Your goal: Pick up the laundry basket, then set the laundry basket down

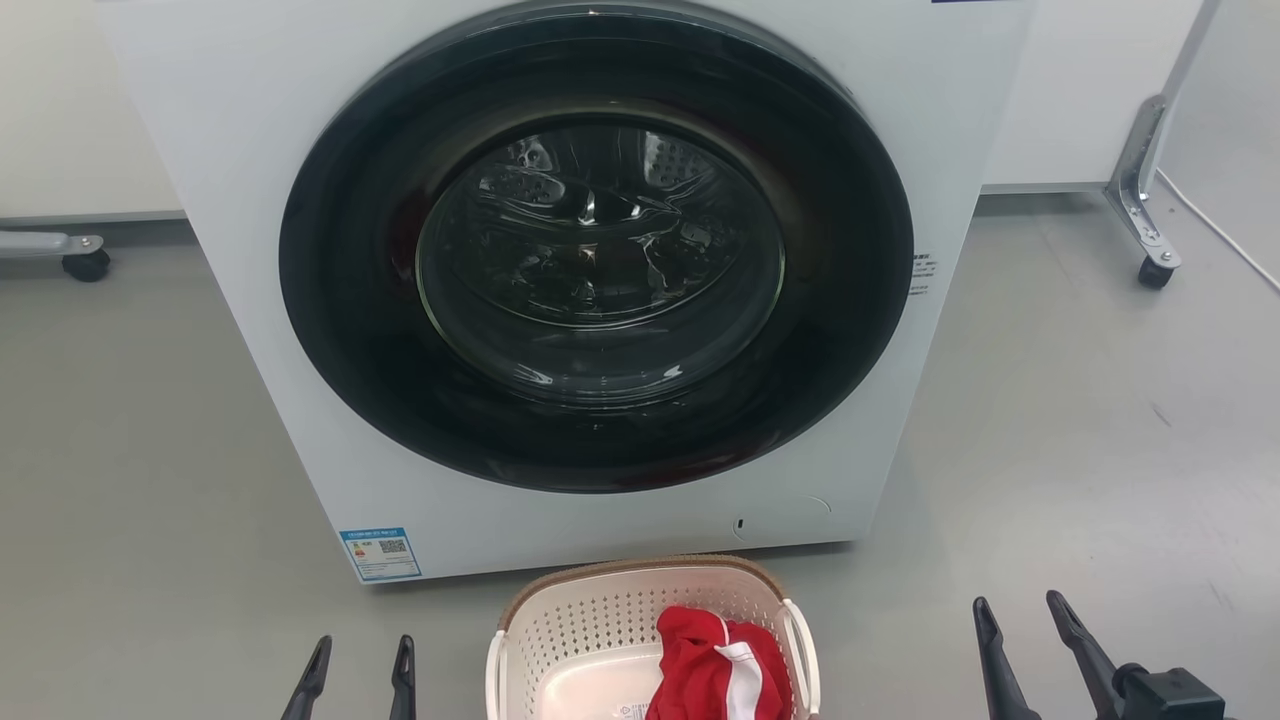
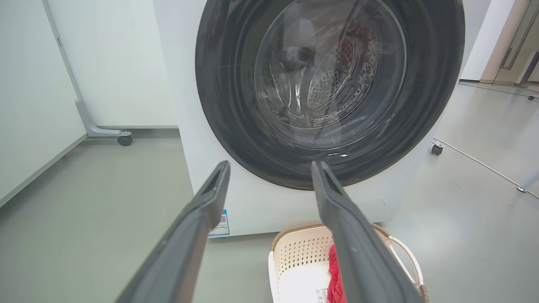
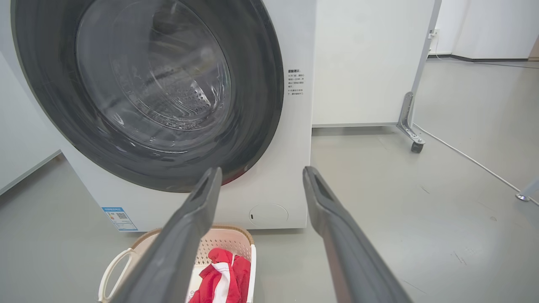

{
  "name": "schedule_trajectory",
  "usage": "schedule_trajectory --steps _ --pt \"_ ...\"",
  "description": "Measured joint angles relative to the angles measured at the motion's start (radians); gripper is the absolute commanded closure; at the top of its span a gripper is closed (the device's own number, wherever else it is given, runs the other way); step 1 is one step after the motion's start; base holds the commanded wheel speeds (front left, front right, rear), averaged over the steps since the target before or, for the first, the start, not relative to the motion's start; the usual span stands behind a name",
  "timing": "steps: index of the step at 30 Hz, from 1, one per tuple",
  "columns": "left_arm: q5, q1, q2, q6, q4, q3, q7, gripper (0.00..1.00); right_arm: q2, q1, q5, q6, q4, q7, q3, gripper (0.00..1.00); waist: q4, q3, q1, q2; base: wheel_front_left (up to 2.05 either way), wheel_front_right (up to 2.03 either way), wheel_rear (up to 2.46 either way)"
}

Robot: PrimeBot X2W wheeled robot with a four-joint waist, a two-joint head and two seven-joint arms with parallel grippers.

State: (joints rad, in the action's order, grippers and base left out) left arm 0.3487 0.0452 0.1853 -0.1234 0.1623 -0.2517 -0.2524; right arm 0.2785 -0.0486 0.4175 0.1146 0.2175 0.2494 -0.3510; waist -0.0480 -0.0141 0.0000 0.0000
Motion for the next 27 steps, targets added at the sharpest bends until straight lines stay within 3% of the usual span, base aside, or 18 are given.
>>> schedule_trajectory --steps 27 --pt "-0.053 0.05 -0.034 -0.001 -0.079 0.053 0.074 0.0 -0.002 0.059 -0.041 0.009 -0.08 -0.003 0.041 0.0 -0.001 -0.009 0.0 0.0 0.0 0.0 0.0"
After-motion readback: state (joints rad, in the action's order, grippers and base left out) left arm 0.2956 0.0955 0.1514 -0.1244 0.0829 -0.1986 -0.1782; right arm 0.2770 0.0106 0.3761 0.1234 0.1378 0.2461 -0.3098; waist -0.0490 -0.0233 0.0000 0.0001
